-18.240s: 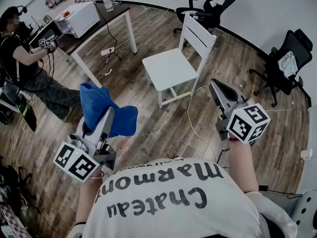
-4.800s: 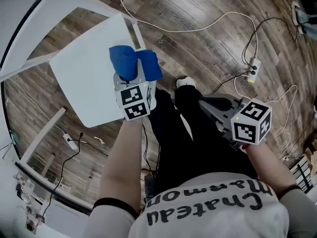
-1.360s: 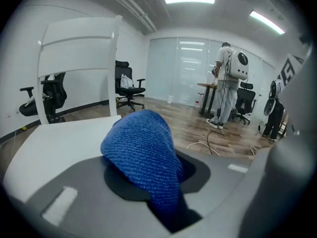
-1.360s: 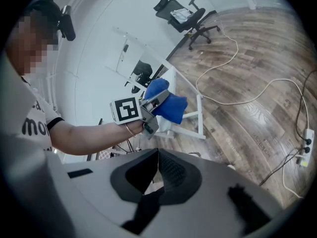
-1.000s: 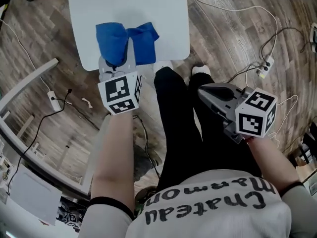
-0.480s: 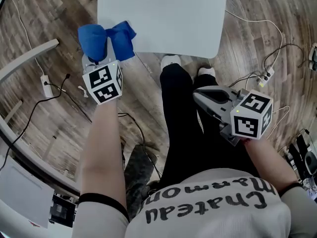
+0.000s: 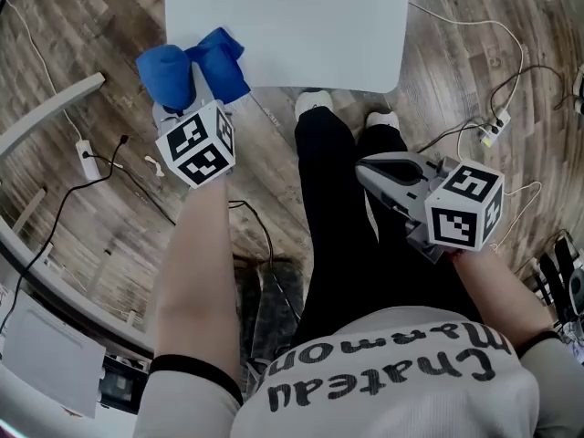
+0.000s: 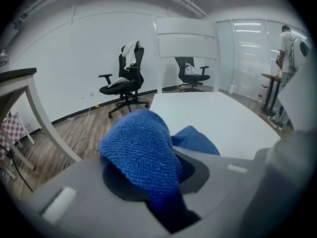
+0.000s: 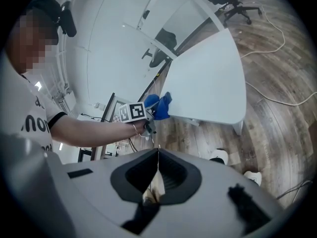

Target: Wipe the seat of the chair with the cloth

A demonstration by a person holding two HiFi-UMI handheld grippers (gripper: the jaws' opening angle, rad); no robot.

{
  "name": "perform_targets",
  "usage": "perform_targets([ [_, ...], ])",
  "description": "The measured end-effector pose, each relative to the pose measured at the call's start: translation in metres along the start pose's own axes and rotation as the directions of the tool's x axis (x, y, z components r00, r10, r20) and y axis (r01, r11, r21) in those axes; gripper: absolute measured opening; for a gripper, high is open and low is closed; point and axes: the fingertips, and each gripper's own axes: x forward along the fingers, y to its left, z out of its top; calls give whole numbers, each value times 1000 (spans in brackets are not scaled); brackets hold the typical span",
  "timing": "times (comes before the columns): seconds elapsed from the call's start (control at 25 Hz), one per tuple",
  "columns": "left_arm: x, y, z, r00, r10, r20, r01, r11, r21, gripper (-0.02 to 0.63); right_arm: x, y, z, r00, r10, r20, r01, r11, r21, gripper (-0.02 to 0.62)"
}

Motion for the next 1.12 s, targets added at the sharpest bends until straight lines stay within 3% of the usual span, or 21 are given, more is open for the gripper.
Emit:
perform_targets([
  [0.32,-1,-38,2,1000,-7,-21,8,998,55,86,-34,-22,-4,998,-14,61,12,1000,27,17],
  [1.12,-19,-205,7,993,-111,-36,114,988,101,84,-137,-82,-32,982,-43,182,26,995,93,17],
])
